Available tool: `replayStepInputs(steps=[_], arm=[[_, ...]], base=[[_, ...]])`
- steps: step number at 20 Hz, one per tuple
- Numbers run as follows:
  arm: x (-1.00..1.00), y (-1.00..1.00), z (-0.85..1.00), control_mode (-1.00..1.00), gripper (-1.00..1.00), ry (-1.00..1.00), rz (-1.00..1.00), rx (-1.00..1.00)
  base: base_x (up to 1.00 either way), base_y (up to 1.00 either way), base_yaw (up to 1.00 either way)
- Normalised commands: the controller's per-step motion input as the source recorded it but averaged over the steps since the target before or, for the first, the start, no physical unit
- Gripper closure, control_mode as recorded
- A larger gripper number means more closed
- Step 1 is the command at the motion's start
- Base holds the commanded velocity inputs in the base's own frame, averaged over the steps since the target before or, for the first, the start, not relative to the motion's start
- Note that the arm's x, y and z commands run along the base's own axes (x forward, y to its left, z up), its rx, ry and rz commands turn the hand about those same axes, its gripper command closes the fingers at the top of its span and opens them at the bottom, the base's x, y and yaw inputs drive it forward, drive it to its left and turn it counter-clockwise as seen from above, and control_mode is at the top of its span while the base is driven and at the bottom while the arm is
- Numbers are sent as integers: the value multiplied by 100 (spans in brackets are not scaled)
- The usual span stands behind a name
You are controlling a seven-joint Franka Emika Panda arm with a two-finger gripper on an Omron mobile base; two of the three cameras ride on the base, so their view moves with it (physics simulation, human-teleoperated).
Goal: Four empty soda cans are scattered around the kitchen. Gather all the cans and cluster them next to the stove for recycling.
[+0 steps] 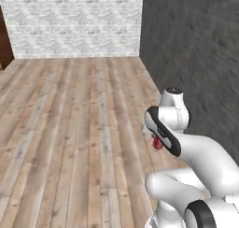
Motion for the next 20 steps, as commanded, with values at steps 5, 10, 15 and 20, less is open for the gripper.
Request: replayStepInputs(steps=[5, 10, 15, 20], arm=[[0, 0, 0, 100, 100, 0, 0, 0], [0, 0, 0, 100, 100, 0, 0, 0], [0, 0, 0, 100, 100, 0, 0, 0], [0, 0, 0, 100, 100, 0, 0, 0]], base=[[72, 8, 14], [72, 8, 14], [72, 8, 16], [73, 8, 15]])
